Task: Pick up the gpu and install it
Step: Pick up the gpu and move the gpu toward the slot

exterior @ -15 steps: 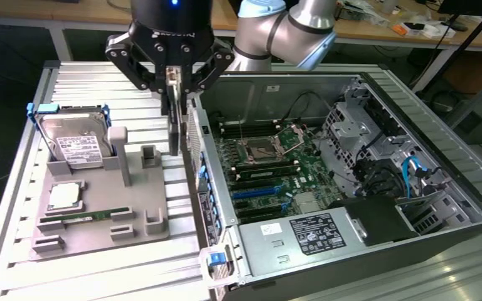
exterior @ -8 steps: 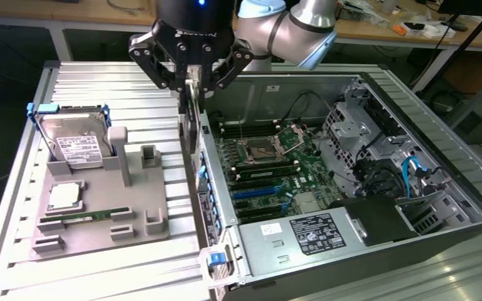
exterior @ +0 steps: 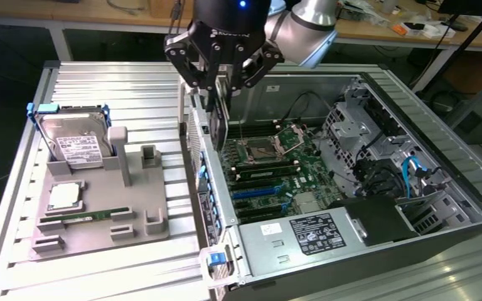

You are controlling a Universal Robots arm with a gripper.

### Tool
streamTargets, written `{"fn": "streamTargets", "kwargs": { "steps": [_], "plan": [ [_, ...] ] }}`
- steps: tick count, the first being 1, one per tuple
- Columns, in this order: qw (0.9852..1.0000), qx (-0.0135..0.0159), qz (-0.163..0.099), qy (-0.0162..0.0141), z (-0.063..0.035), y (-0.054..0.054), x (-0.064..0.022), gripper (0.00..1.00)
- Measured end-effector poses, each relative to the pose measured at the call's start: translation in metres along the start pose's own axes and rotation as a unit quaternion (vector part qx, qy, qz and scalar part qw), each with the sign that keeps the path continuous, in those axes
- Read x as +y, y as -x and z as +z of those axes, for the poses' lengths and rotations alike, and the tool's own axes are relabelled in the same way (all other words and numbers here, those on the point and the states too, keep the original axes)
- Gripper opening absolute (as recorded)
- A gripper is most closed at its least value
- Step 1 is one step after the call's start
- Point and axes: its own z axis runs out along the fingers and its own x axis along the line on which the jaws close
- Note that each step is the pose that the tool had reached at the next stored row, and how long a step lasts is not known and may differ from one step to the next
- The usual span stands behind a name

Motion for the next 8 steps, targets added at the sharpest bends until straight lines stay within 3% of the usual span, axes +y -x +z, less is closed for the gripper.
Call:
{"fn": "streamTargets", "kwargs": {
  "steps": [8],
  "plan": [
    [1.0000, 0.0000, 0.000, 0.0000, -0.0001, 0.023, 0.0011, 0.27]
  ]
}}
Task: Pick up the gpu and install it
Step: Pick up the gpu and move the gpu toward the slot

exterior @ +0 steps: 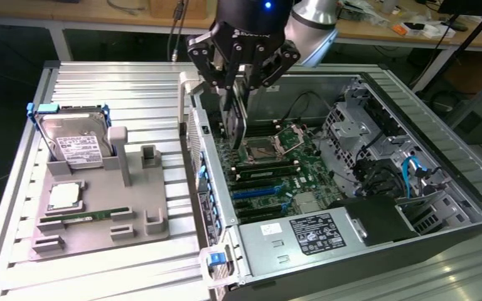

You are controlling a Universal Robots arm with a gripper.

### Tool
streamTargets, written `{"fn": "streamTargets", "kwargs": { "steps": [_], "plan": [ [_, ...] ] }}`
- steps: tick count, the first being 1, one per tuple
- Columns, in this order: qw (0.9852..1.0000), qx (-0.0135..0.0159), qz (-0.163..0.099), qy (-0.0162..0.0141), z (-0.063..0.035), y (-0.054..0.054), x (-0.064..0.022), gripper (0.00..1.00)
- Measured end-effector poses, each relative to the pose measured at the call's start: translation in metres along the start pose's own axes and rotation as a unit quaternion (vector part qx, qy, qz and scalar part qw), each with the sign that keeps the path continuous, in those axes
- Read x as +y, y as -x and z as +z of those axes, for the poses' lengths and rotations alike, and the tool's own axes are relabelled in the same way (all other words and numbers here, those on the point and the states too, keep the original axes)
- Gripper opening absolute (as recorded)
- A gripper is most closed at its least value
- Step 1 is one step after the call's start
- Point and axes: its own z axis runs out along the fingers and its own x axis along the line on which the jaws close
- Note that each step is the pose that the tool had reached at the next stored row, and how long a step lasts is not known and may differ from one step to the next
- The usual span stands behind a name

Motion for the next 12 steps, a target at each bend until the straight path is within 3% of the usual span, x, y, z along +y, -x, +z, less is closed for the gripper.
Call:
{"fn": "streamTargets", "kwargs": {
  "steps": [12],
  "plan": [
    [1.0000, 0.0000, 0.000, 0.0000, 0.0002, 0.043, 0.0020, 0.27]
  ]
}}
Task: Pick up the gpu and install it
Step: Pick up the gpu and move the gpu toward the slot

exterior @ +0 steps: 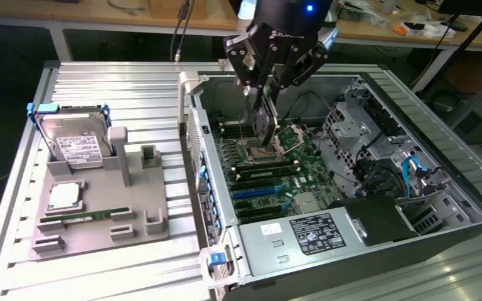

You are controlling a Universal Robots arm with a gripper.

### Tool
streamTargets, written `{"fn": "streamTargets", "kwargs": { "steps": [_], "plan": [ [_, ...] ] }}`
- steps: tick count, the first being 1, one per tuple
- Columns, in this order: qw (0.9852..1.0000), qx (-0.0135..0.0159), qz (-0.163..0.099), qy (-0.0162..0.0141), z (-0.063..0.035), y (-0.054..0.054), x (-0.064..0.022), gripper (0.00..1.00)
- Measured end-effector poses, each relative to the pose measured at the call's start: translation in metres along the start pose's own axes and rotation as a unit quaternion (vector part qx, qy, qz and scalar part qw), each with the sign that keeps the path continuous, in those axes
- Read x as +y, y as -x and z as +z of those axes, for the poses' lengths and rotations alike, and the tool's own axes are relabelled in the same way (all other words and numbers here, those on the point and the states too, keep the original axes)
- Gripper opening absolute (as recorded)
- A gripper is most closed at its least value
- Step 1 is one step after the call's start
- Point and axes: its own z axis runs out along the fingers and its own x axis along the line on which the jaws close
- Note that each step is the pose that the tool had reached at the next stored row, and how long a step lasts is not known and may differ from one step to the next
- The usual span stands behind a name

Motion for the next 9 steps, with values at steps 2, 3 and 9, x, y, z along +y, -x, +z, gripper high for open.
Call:
{"fn": "streamTargets", "kwargs": {
  "steps": [2, 3, 9],
  "plan": [
    [1.0000, 0.0000, 0.000, 0.0001, 0.0002, 0.008, 0.0004, 0.27],
    [1.0000, 0.0000, 0.000, 0.0000, 0.0002, 0.011, 0.0005, 0.27],
    [1.0000, 0.0000, 0.000, 0.0000, 0.0004, 0.039, 0.0018, 0.27]
  ]
}}
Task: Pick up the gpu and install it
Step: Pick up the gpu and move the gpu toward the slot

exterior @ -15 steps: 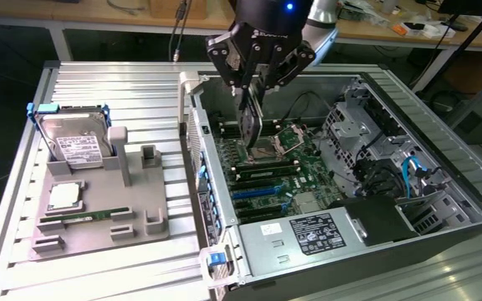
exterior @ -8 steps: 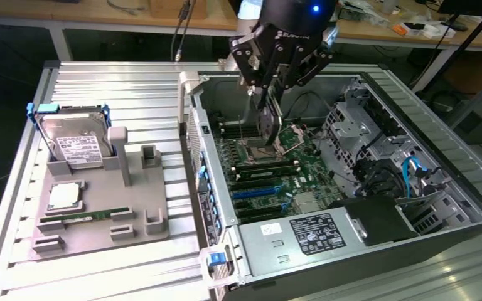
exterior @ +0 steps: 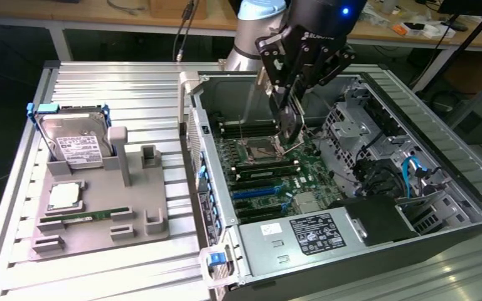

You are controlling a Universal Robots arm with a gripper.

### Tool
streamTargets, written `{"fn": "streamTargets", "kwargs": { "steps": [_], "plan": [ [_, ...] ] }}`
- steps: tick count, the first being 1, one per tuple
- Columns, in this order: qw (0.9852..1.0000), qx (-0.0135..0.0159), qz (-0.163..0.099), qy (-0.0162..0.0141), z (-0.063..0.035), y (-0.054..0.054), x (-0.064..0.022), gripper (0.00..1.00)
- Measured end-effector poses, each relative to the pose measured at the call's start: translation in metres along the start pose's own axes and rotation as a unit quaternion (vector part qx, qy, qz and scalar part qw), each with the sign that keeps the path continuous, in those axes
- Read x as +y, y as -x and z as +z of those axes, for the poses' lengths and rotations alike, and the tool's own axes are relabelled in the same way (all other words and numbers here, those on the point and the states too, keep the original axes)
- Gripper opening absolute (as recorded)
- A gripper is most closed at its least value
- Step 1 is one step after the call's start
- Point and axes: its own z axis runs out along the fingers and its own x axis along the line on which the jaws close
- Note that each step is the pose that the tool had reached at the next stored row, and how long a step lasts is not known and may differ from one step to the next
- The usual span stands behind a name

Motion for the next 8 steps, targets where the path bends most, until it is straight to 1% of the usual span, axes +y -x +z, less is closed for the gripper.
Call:
{"fn": "streamTargets", "kwargs": {
  "steps": [6, 8],
  "plan": [
    [1.0000, 0.0000, -0.001, 0.0003, 0.0003, 0.020, 0.0009, 0.27],
    [1.0000, 0.0004, -0.008, 0.0010, 0.0004, 0.025, 0.0011, 0.27]
  ]
}}
